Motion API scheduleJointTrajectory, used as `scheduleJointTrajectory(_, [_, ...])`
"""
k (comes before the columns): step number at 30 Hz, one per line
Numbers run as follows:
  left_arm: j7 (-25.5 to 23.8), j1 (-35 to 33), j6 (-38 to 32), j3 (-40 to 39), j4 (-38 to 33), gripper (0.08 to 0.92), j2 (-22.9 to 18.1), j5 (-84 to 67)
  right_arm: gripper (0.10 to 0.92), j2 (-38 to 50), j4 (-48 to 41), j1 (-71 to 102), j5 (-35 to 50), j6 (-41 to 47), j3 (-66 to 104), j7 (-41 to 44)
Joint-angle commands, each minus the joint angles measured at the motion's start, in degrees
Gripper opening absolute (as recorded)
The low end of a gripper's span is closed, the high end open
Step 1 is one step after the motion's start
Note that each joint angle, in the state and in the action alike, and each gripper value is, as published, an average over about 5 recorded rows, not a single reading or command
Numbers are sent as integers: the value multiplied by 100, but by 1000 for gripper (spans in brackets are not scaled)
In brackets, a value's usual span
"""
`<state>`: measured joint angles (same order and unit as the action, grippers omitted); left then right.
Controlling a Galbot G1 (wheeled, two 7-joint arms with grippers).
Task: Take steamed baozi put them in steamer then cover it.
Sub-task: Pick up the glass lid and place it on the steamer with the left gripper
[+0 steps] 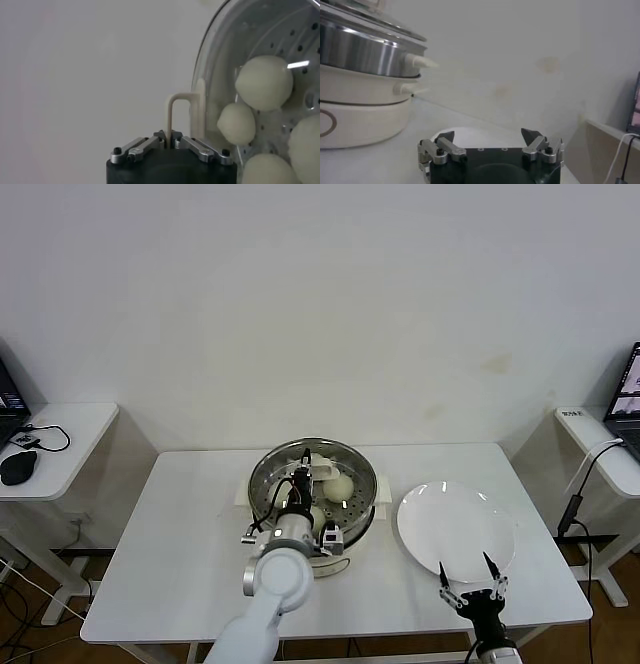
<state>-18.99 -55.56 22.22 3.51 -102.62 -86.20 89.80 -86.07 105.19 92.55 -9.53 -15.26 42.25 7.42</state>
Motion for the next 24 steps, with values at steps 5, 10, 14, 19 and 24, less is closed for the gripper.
scheduleJointTrajectory(5, [20,6,-13,31,171,140,-121,43,823,30,-18,1,3,-14,0,9])
scheduleJointTrajectory(10, [35,-36,-17,35,177,140,-148,35,823,37,-19,9,0,-18,-7,14])
scheduleJointTrajectory(14, [96,-42,-26,59,189,140,-165,-7,823,40,-12,16,-3,-21,-26,18])
scheduleJointTrajectory(19, [195,-60,-29,86,119,154,-154,-55,823,46,7,27,-6,-22,-55,19])
scheduleJointTrajectory(24, [179,-172,-15,88,-185,276,10,-168,823,46,22,37,-12,-17,-75,18])
